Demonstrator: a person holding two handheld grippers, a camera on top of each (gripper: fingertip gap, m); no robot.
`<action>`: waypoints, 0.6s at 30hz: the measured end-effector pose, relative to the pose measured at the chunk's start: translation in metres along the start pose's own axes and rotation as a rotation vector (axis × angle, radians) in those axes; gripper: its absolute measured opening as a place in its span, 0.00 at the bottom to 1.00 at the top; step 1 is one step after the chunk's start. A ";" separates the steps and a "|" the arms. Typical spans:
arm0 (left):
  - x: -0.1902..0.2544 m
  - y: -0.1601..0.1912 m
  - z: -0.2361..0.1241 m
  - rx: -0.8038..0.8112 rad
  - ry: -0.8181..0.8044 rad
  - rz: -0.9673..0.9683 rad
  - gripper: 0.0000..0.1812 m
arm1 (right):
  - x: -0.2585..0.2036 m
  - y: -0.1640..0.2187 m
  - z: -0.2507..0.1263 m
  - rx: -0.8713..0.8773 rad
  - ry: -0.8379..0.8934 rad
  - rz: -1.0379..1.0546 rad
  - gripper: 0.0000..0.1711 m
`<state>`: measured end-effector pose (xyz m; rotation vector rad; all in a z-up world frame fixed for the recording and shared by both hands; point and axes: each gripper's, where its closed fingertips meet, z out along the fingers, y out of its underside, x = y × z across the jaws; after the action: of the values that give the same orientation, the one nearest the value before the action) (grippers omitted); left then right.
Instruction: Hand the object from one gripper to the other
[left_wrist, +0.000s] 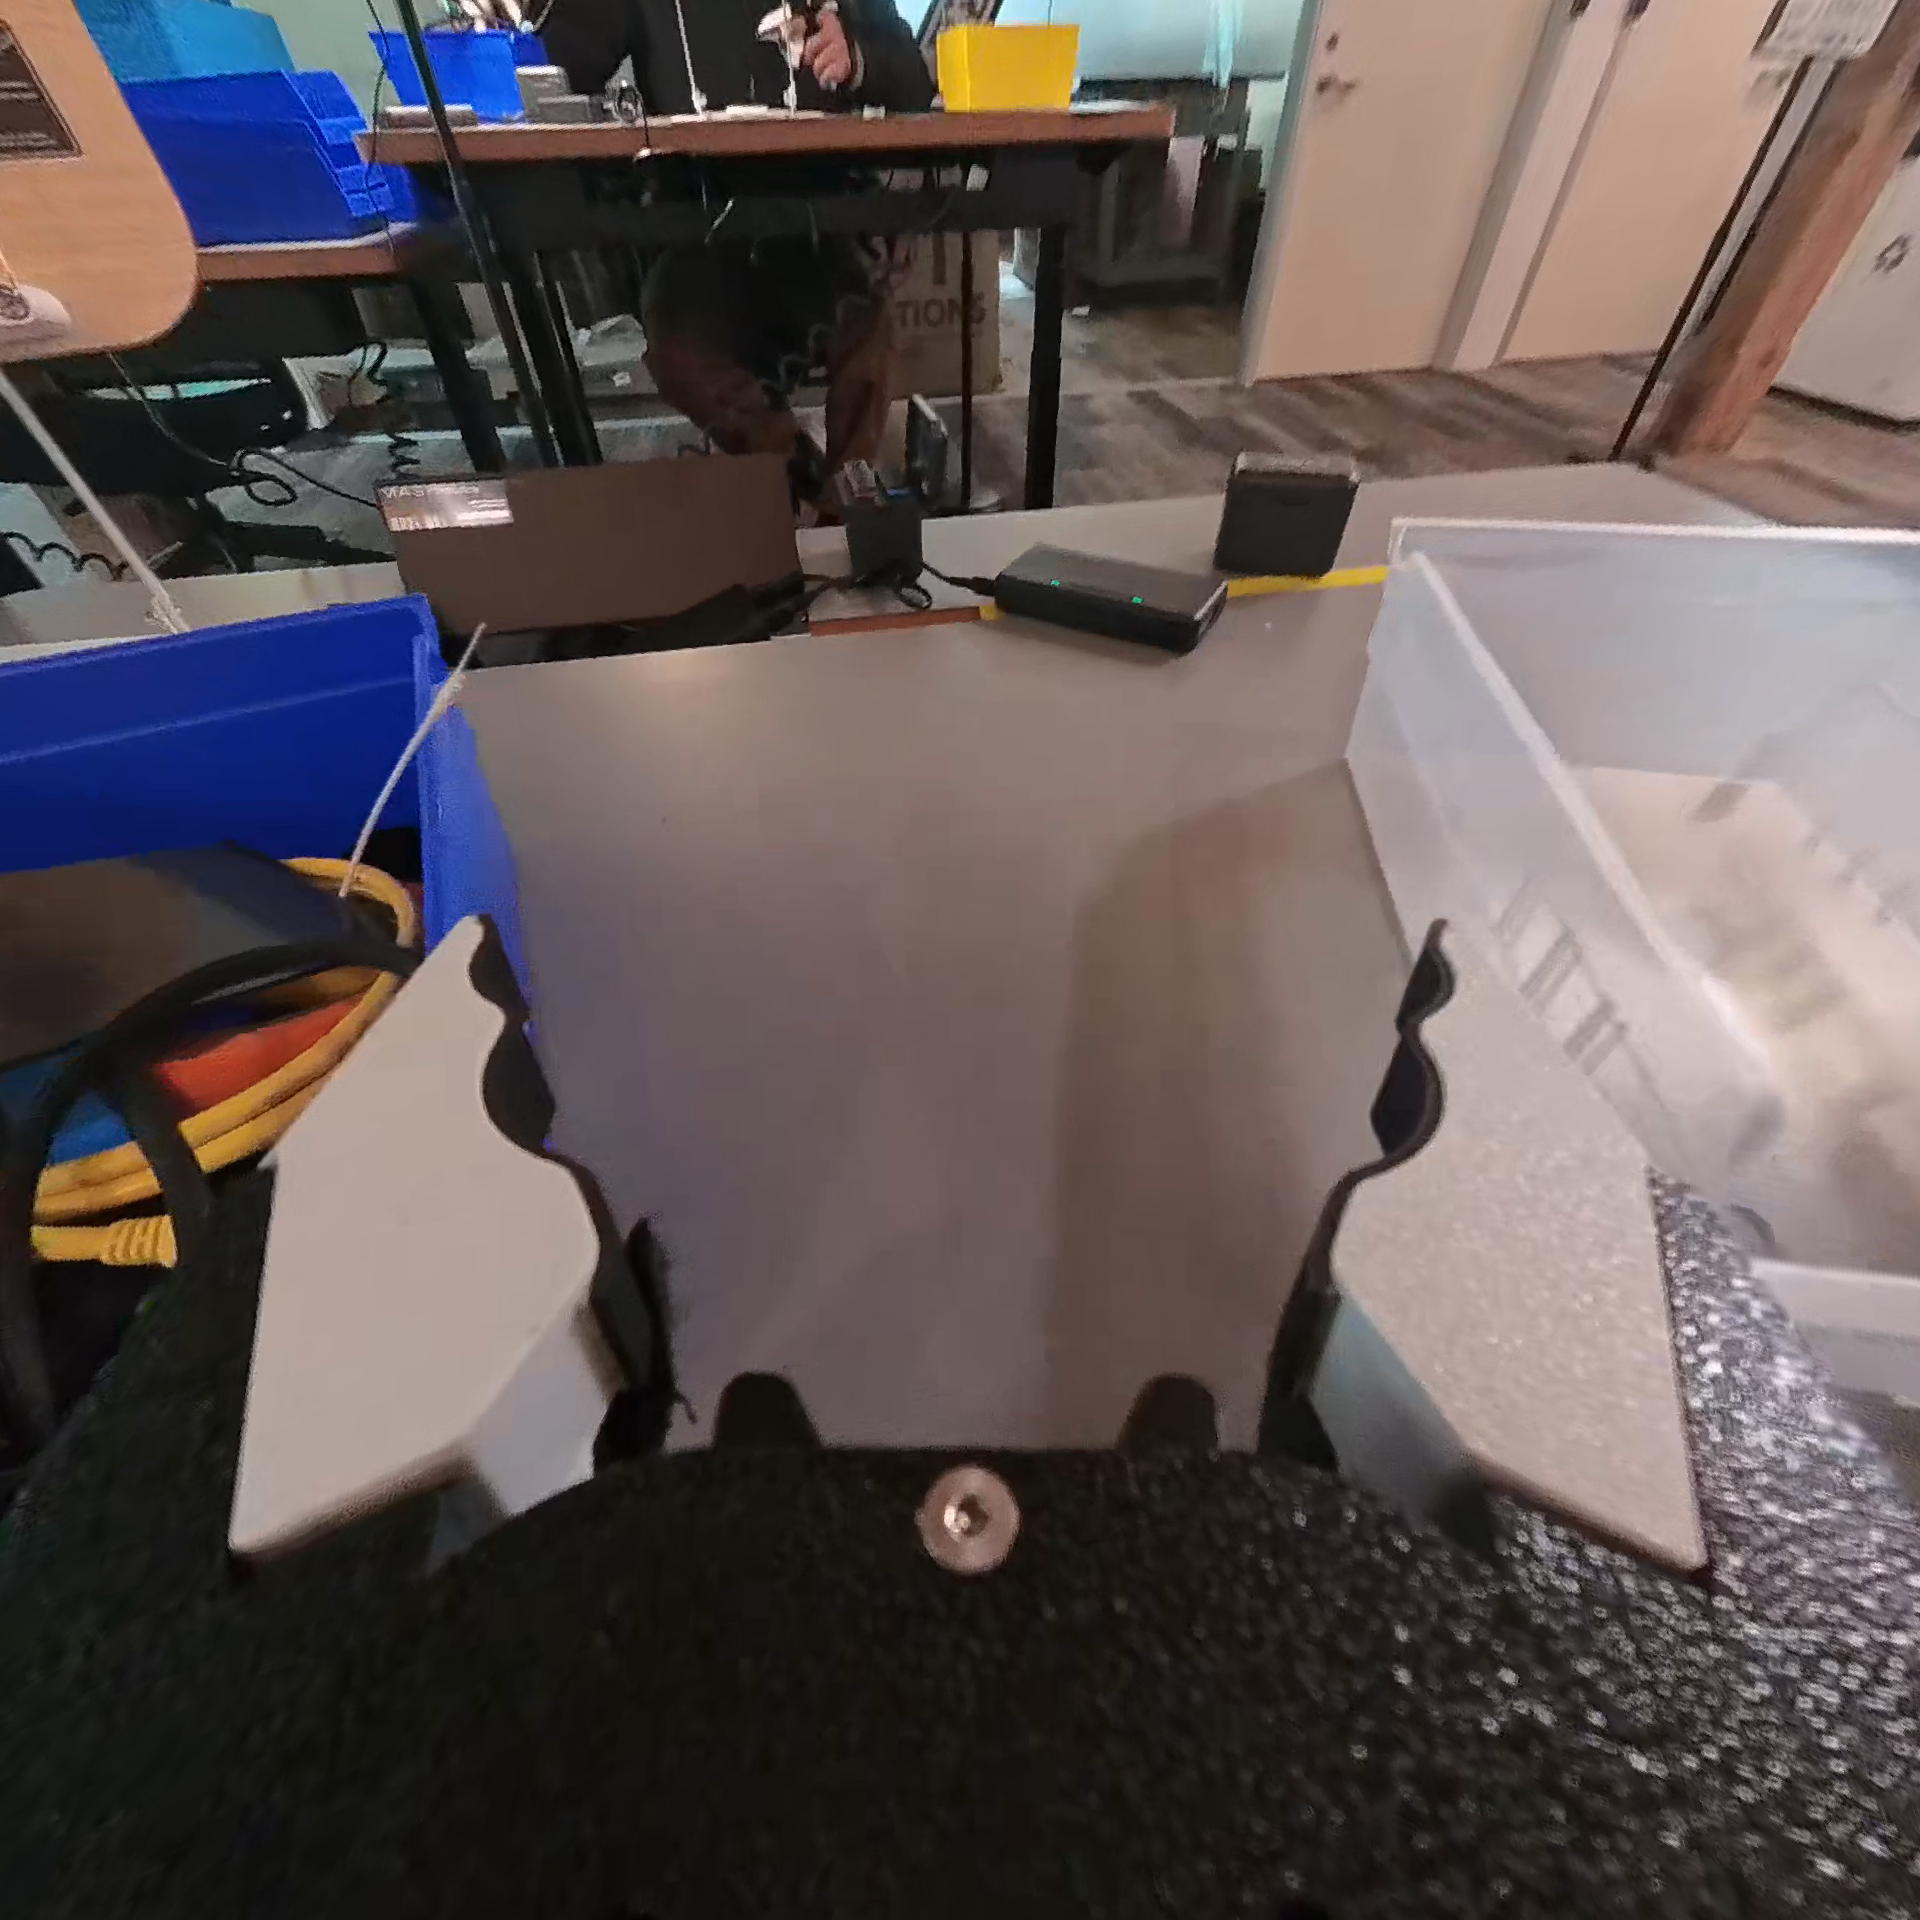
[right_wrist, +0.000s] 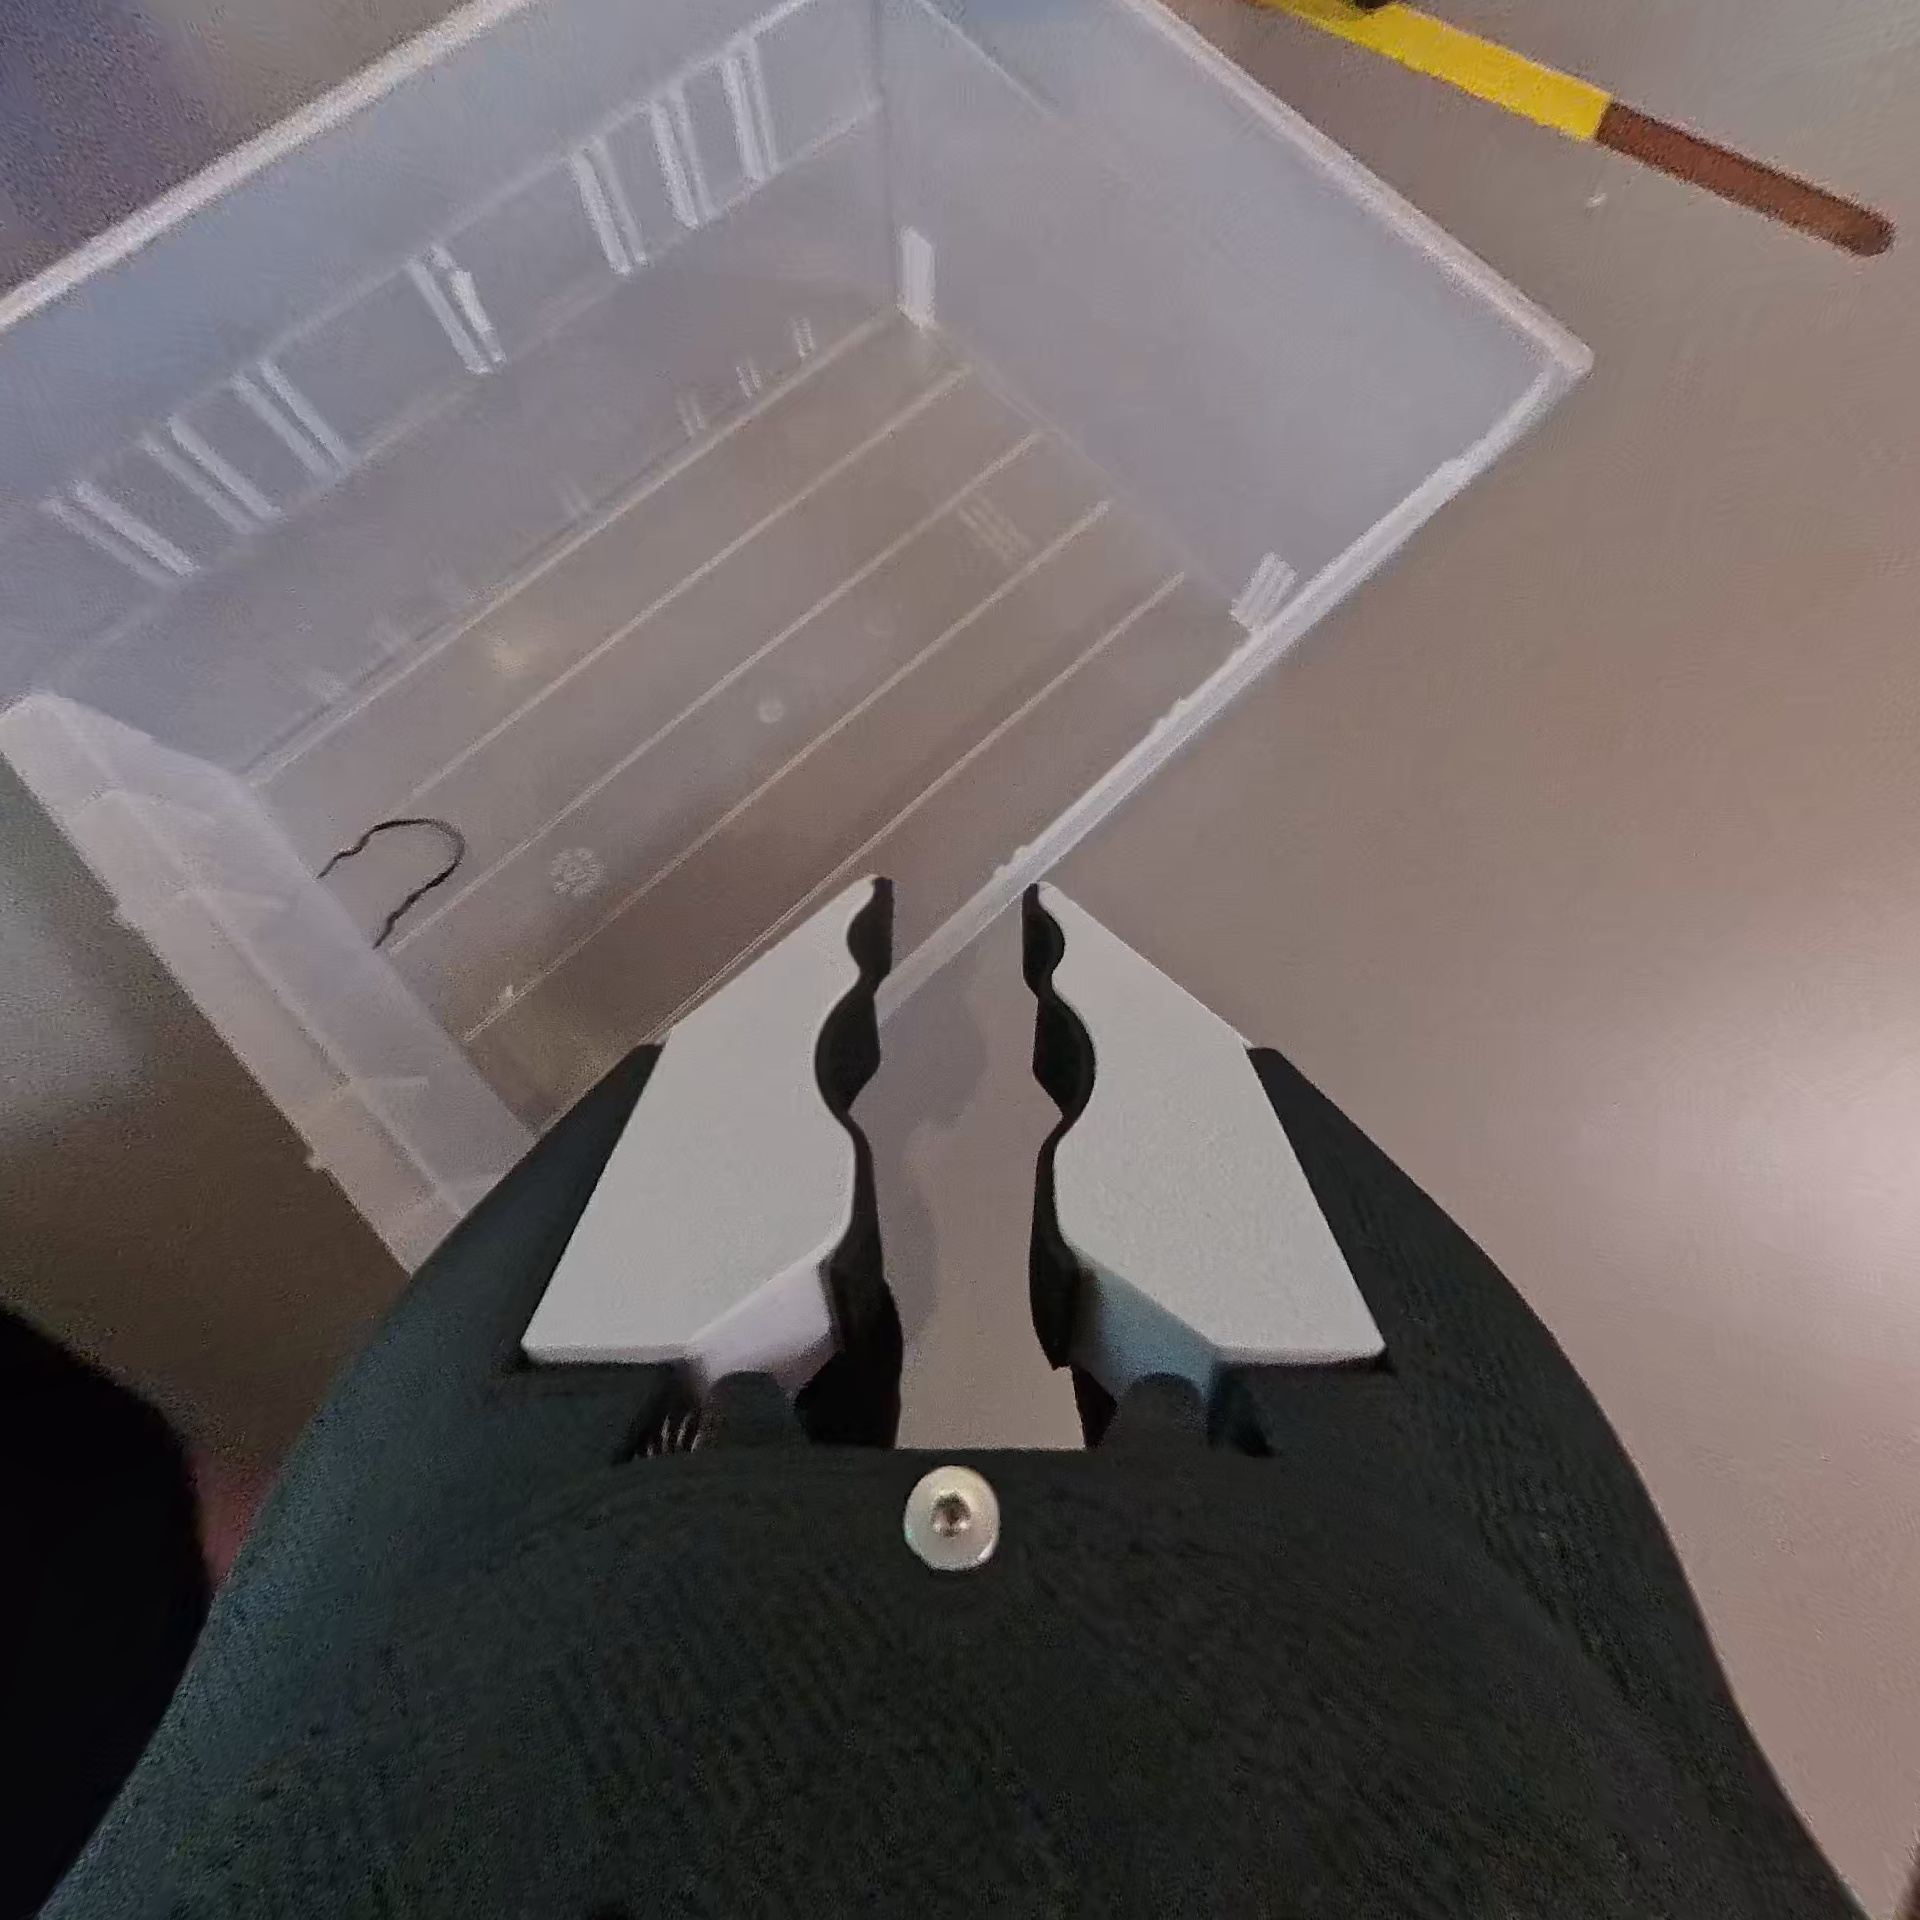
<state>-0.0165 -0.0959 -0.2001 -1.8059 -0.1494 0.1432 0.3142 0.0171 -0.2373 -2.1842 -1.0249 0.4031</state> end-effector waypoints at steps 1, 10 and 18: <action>0.000 0.001 0.002 -0.009 -0.004 0.013 0.88 | 0.009 -0.001 0.001 -0.009 0.025 -0.005 0.13; -0.002 0.001 0.009 -0.033 -0.003 0.010 0.88 | 0.087 -0.003 0.000 -0.087 0.216 -0.015 0.08; -0.005 0.000 0.008 -0.036 0.005 0.005 0.88 | 0.149 0.005 -0.012 -0.150 0.237 -0.058 0.08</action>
<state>-0.0225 -0.0893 -0.2015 -1.8423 -0.1452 0.1404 0.4187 0.1236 -0.2308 -2.2624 -1.0105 0.0387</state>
